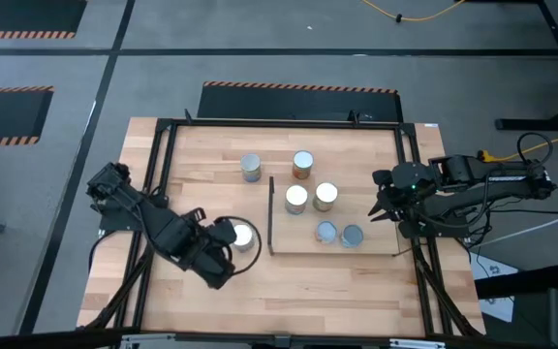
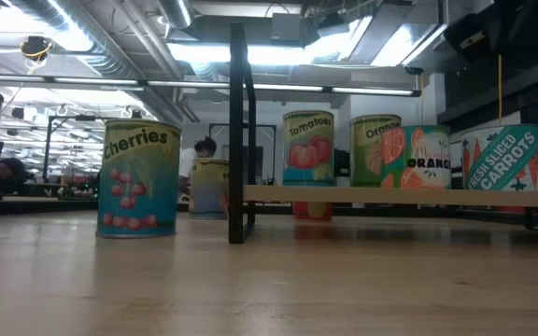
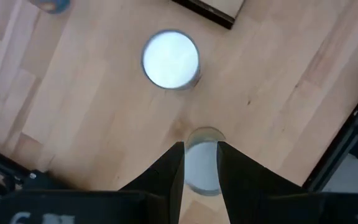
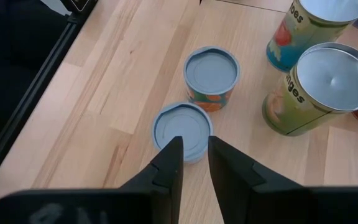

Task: Pick and place cans onto a shelf
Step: Put the canned carrots on the shelf

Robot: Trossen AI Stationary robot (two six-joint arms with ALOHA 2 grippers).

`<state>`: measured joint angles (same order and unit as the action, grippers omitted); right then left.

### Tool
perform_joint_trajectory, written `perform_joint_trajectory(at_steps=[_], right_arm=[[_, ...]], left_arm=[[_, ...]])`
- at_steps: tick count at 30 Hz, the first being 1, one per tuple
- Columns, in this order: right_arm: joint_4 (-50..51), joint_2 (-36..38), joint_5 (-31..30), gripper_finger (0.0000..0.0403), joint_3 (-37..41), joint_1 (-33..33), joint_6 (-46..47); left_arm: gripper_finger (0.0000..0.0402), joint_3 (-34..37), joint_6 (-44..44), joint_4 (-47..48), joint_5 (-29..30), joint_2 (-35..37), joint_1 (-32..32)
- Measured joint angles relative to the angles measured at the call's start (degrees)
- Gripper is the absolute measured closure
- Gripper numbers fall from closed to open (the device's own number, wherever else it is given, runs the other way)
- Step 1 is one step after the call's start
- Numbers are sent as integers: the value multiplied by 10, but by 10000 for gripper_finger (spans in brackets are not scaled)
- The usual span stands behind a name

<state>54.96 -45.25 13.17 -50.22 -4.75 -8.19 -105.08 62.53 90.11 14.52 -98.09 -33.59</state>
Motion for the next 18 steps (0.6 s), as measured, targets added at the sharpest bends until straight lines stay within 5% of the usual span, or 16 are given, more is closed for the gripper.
perform_joint_trajectory(at_steps=[6, 18], right_arm=[[0, 0, 0, 323, 0, 0, 0], [-1, 0, 0, 323, 0, 0, 2]], left_arm=[[315, 11, -45, 1, -8, 11, 35], [315, 156, -27, -46, -83, 80, 82]])
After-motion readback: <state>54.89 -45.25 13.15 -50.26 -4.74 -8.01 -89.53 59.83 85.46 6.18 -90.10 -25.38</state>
